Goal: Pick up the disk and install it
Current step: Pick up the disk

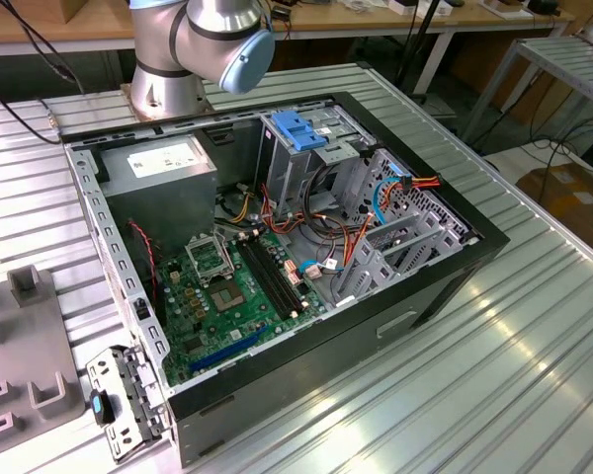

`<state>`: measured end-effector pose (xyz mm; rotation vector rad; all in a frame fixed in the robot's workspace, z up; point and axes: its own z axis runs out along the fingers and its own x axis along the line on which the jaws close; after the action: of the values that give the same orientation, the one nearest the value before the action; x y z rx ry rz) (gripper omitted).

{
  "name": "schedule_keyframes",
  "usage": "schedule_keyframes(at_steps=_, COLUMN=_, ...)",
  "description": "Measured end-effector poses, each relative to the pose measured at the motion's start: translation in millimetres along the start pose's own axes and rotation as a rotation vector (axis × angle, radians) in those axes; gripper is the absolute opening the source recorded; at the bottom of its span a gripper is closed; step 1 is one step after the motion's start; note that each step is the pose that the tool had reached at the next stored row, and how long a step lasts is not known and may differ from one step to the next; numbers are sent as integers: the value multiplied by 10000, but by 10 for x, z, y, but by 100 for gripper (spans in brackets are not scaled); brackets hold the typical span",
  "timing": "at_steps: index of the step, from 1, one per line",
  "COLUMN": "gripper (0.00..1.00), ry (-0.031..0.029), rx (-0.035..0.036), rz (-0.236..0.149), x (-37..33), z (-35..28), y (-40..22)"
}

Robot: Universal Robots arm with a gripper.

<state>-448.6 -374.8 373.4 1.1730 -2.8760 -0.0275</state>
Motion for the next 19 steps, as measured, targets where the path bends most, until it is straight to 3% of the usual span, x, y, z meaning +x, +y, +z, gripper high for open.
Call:
schedule_keyframes(at_steps=12, gripper=11, ry=9, rx=26, rz=-615, x=0, z=2, y=0)
schedule_keyframes(at_steps=13, gripper=11, ry=8, rx=34, rz=-755, x=0, z=4, y=0)
schedule_keyframes(at_steps=17, gripper=11, ry=22, rx=88, rz=-2010, x=-1, z=12, y=-1)
schedule_keyframes(at_steps=19, gripper=11, ry=30, rx=97, rz=-2297, x=0, z=13, y=-1)
